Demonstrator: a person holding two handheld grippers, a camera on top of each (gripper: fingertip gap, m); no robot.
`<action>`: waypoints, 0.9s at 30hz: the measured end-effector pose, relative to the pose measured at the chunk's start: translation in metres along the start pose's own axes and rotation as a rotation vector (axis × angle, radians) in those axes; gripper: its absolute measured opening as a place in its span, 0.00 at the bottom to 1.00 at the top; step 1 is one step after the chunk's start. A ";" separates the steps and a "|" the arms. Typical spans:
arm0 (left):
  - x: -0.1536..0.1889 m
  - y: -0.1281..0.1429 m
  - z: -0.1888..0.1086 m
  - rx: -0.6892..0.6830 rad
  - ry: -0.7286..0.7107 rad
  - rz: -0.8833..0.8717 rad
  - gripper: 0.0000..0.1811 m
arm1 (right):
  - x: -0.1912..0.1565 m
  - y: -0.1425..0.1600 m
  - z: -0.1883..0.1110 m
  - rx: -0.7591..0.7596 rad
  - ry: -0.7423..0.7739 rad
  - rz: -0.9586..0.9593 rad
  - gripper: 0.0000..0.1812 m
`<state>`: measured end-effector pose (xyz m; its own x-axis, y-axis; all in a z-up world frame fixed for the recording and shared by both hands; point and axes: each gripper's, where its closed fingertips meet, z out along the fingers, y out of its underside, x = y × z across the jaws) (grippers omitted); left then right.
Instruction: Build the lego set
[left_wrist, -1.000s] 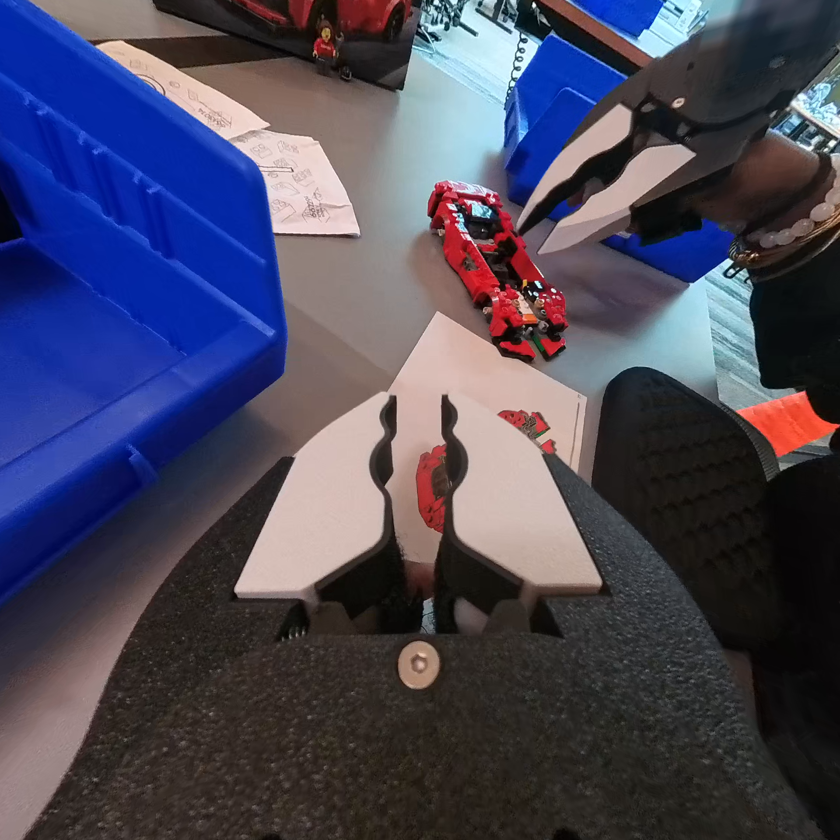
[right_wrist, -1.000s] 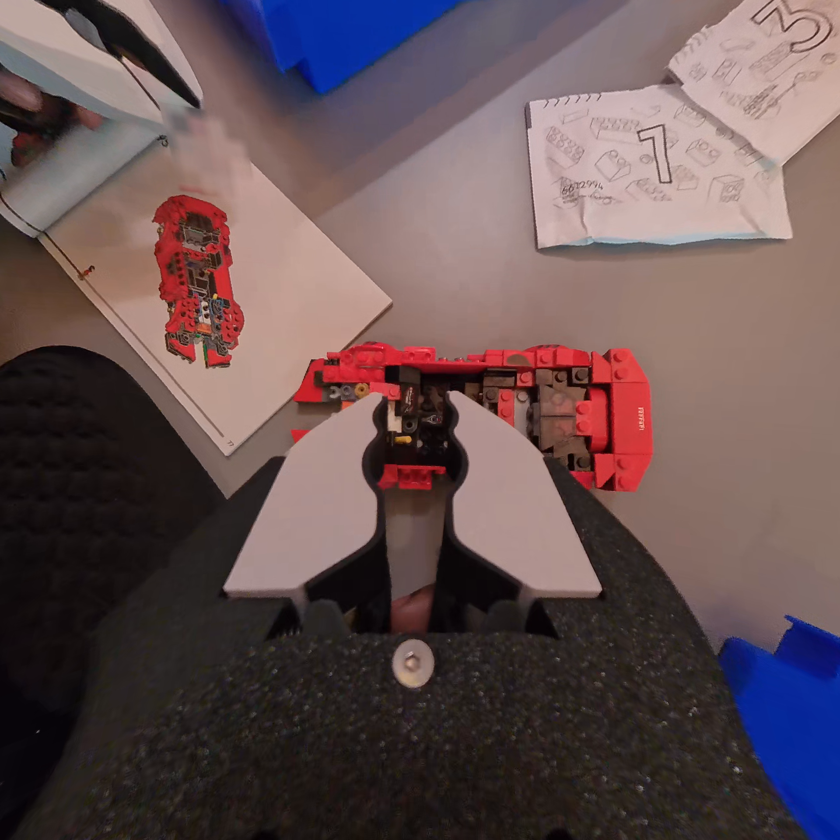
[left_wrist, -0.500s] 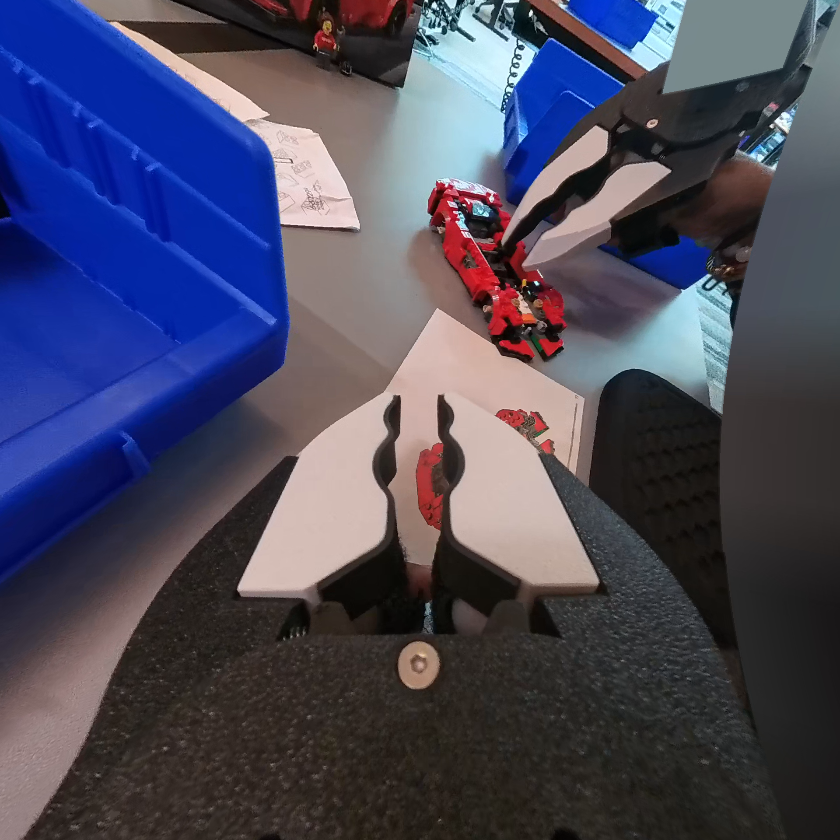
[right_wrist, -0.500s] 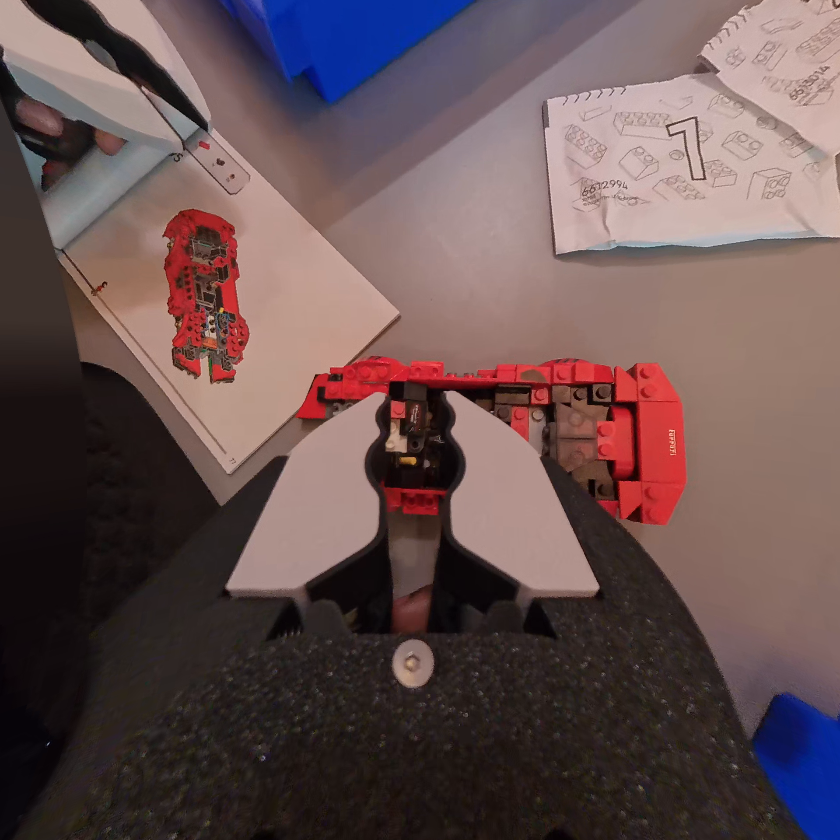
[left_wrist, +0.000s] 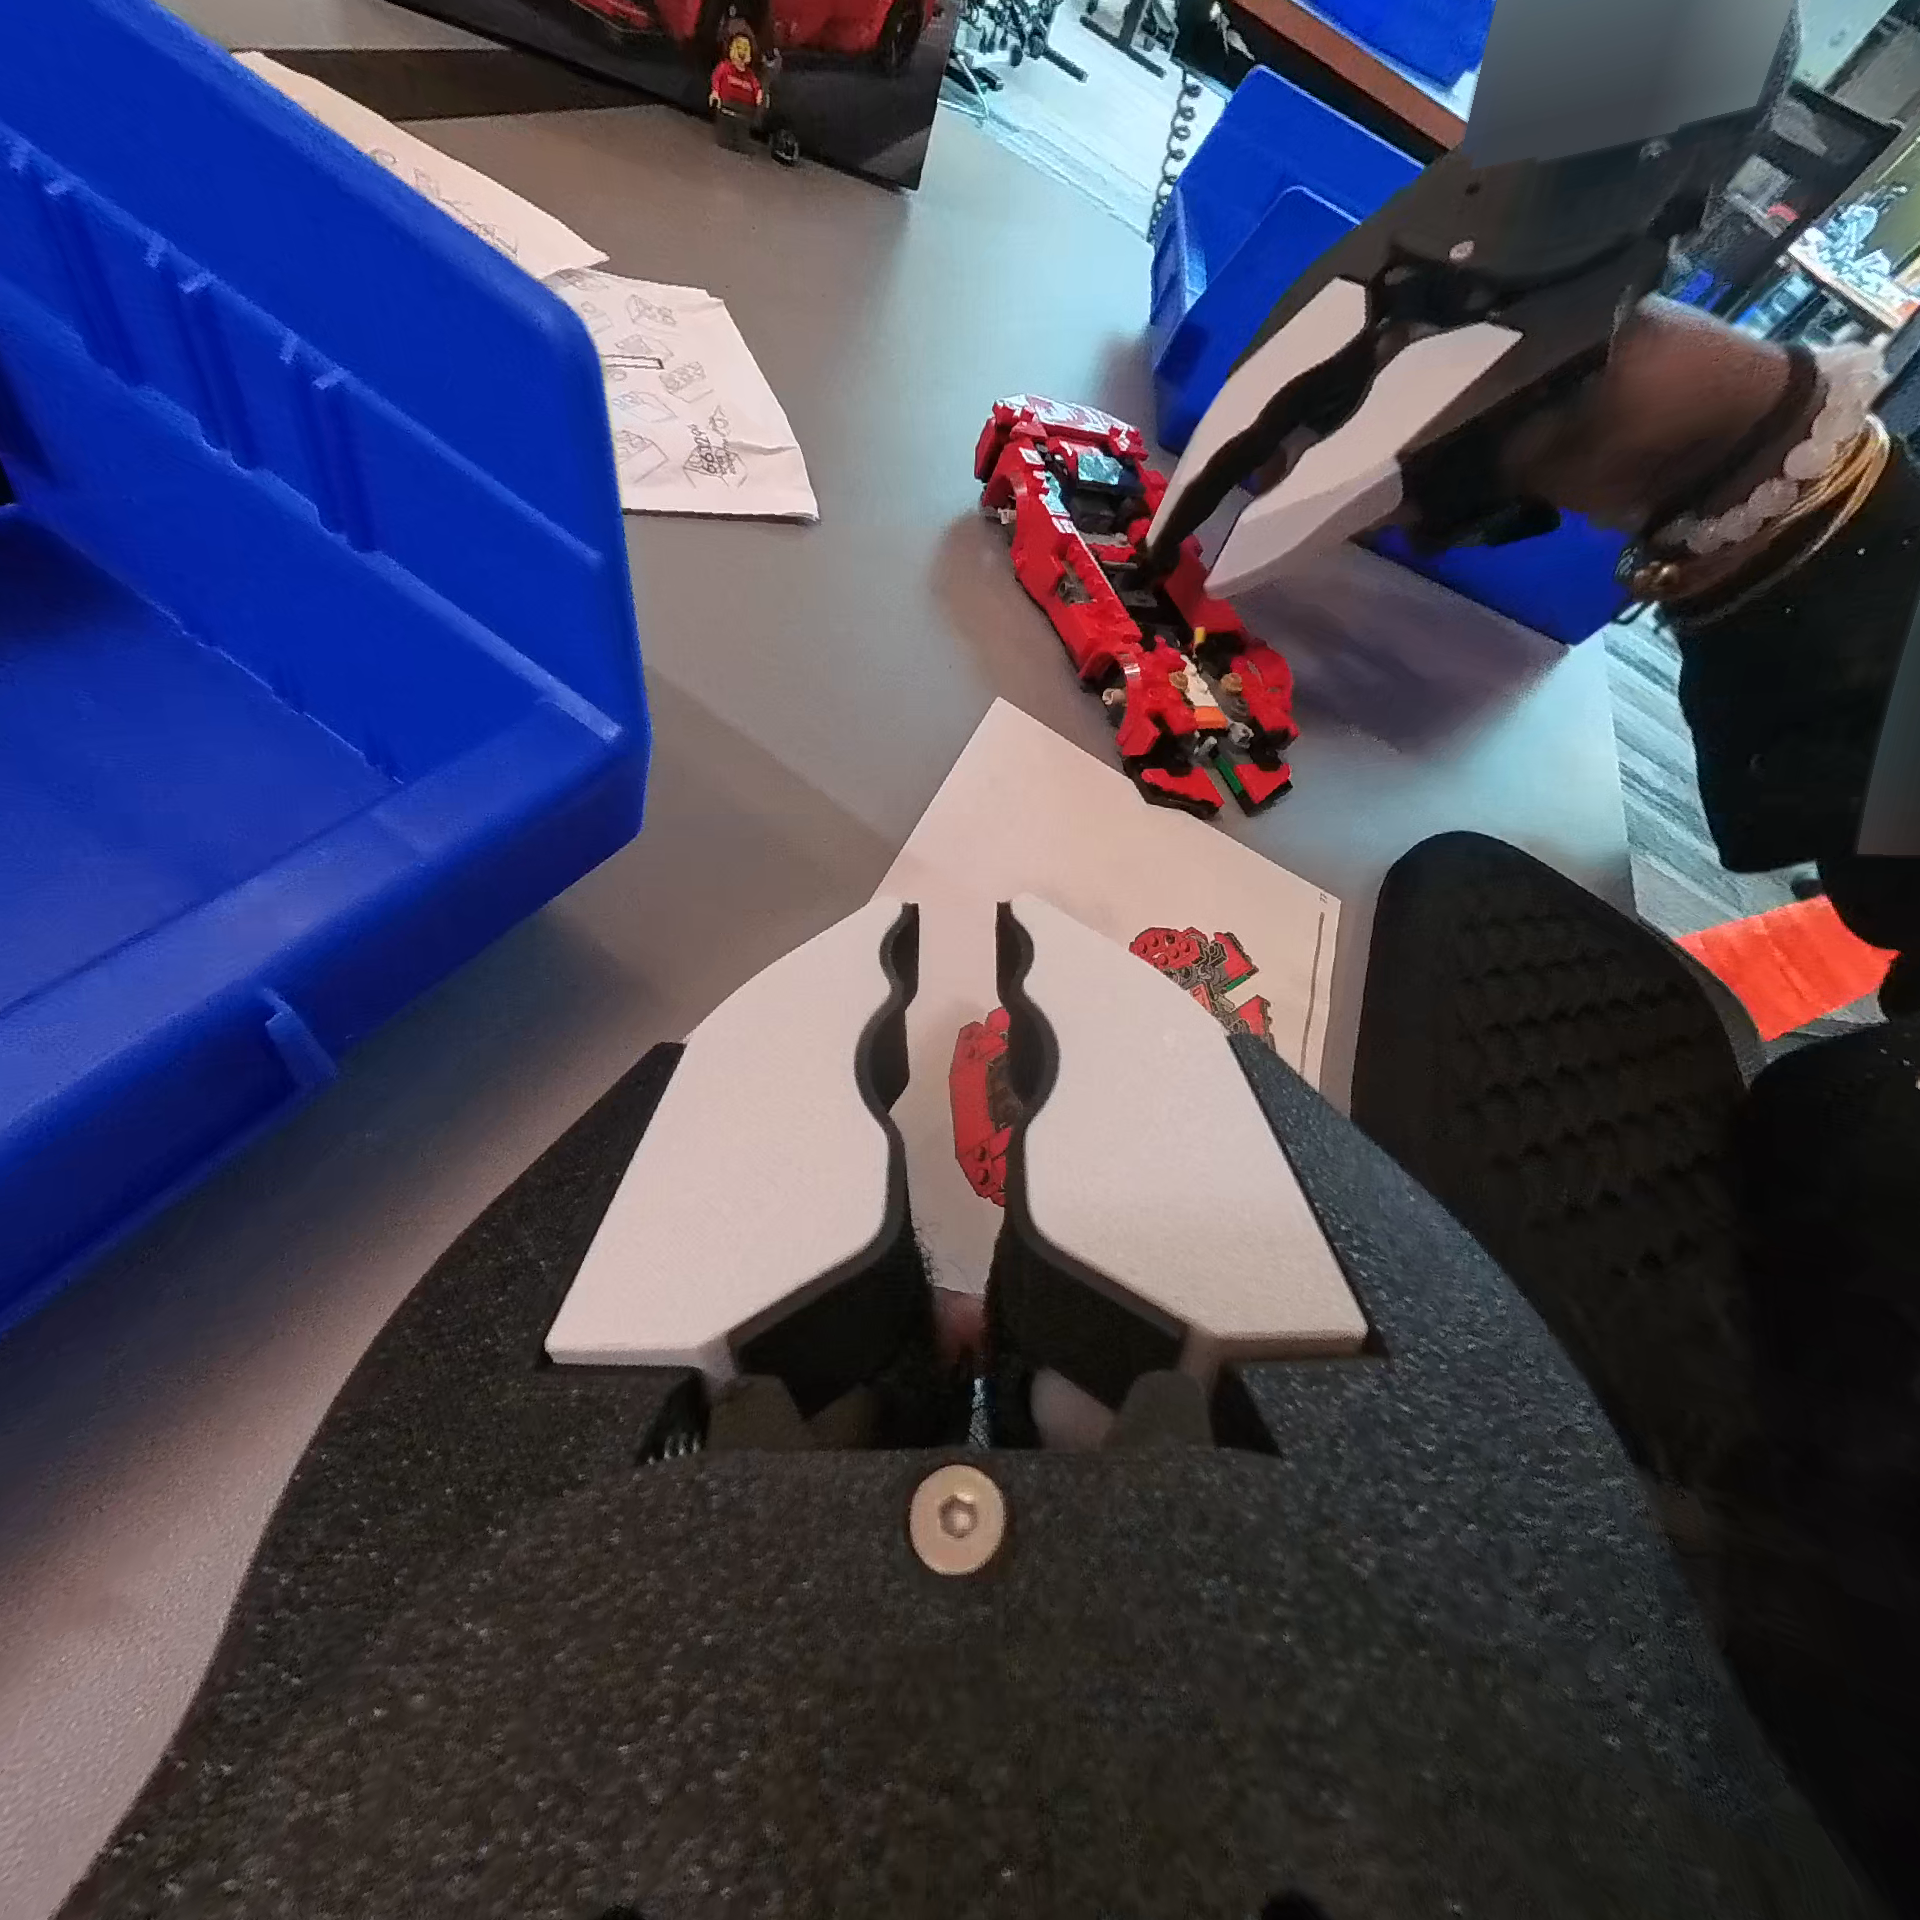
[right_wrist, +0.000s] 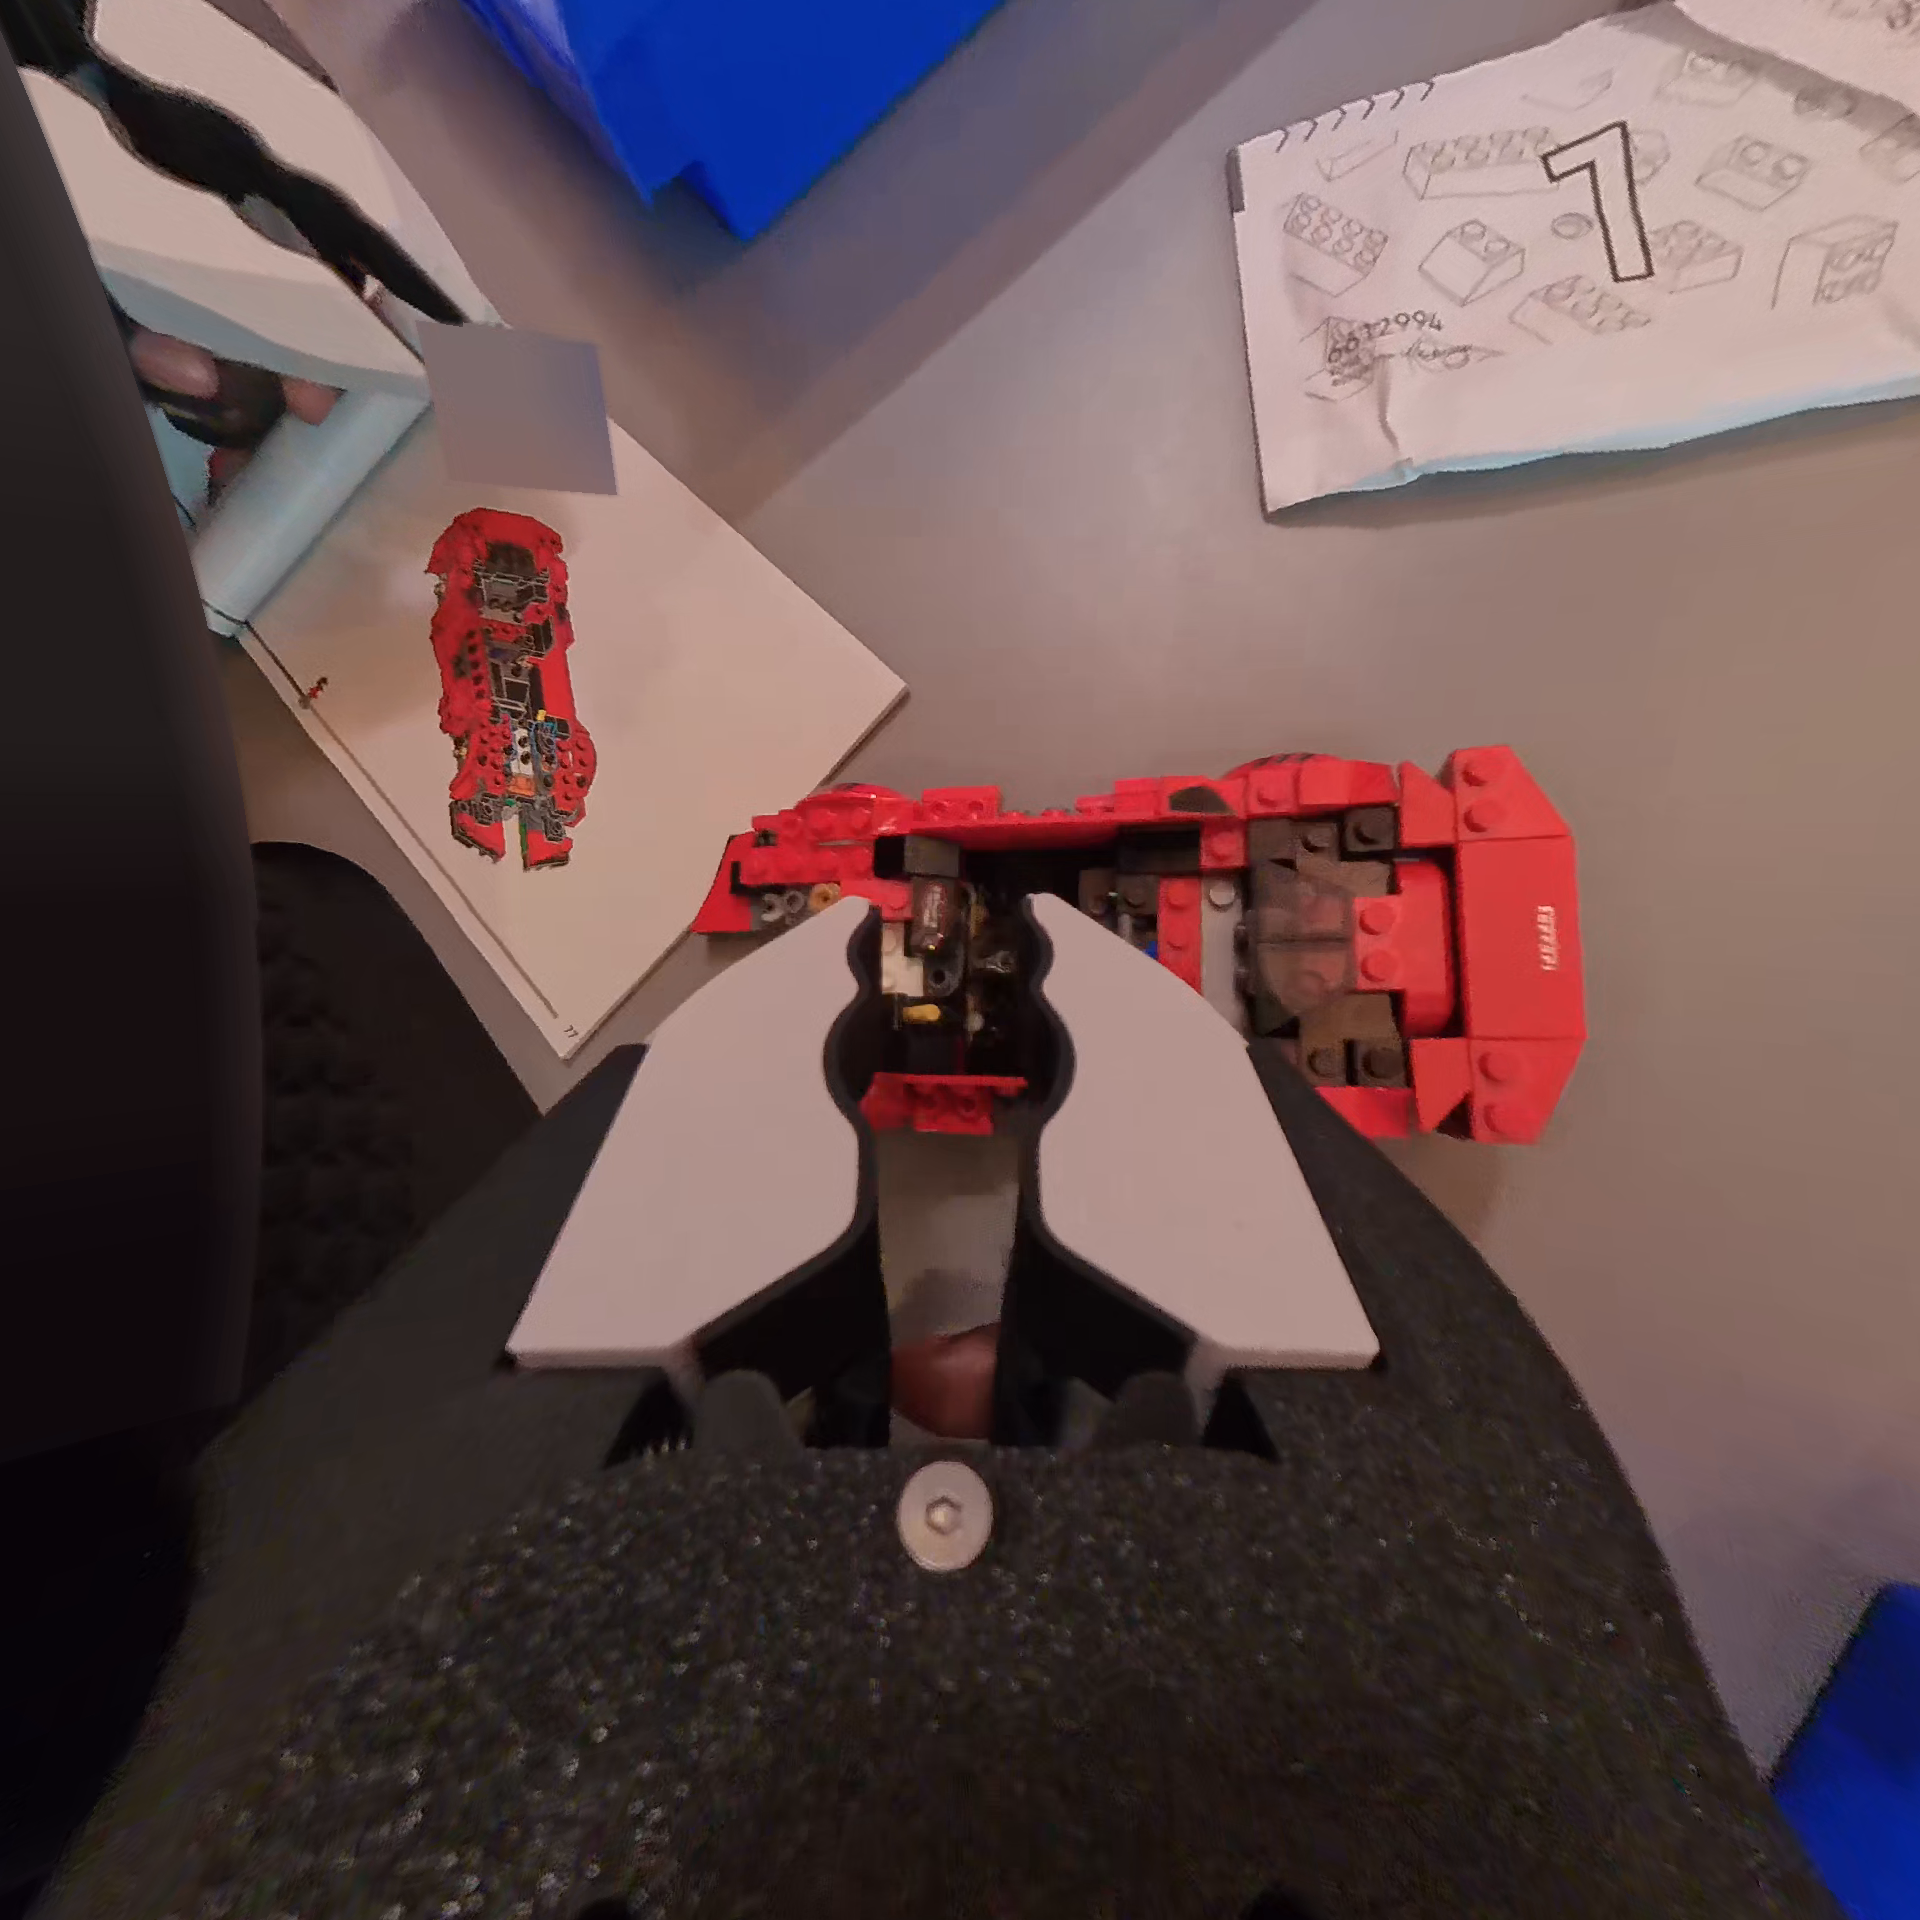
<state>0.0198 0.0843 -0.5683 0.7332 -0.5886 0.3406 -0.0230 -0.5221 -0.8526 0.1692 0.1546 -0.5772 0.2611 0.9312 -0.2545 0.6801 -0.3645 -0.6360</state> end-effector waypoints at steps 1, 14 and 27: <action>0.000 0.000 0.000 0.000 0.001 0.003 0.07 | 0.003 0.000 -0.003 0.000 0.006 0.007 0.13; 0.001 0.002 0.002 -0.023 0.014 -0.002 0.07 | 0.005 0.013 -0.018 0.022 0.014 -0.006 0.11; 0.009 0.002 0.014 -0.175 -0.044 0.024 0.08 | 0.001 0.009 -0.010 0.147 -0.011 -0.088 0.10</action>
<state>0.0356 0.0870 -0.5726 0.7598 -0.5769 0.2999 -0.1559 -0.6095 -0.7773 0.1822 0.1525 -0.5756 0.1973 0.9596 -0.2007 0.5925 -0.2798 -0.7554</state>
